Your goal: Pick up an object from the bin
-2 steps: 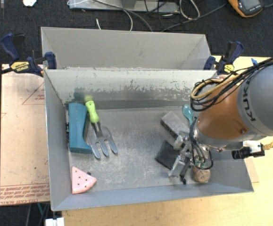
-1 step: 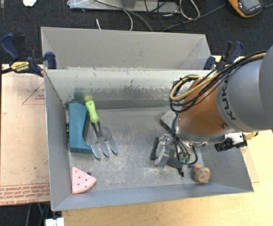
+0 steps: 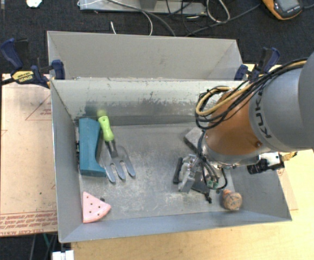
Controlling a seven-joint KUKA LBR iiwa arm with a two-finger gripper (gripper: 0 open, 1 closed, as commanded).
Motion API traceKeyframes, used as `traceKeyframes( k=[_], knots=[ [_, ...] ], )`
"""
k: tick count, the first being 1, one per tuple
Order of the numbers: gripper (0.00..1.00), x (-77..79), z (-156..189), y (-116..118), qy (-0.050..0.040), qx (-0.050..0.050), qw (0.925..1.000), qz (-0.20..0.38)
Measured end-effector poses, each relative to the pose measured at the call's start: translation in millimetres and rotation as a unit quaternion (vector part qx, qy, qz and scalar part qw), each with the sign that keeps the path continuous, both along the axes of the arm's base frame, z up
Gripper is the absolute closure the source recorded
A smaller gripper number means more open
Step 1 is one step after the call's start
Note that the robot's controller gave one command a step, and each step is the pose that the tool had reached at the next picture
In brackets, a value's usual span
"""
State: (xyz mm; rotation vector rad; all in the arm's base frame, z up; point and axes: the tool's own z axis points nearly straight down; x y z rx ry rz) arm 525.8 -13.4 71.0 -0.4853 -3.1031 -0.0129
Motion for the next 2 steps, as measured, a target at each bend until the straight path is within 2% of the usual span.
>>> traceKeyframes(
  k=[2],
  knots=[
    [1.0, -7.0, 145, -9, 0.0033, 0.0, 0.9995, 0.033]
  ],
)
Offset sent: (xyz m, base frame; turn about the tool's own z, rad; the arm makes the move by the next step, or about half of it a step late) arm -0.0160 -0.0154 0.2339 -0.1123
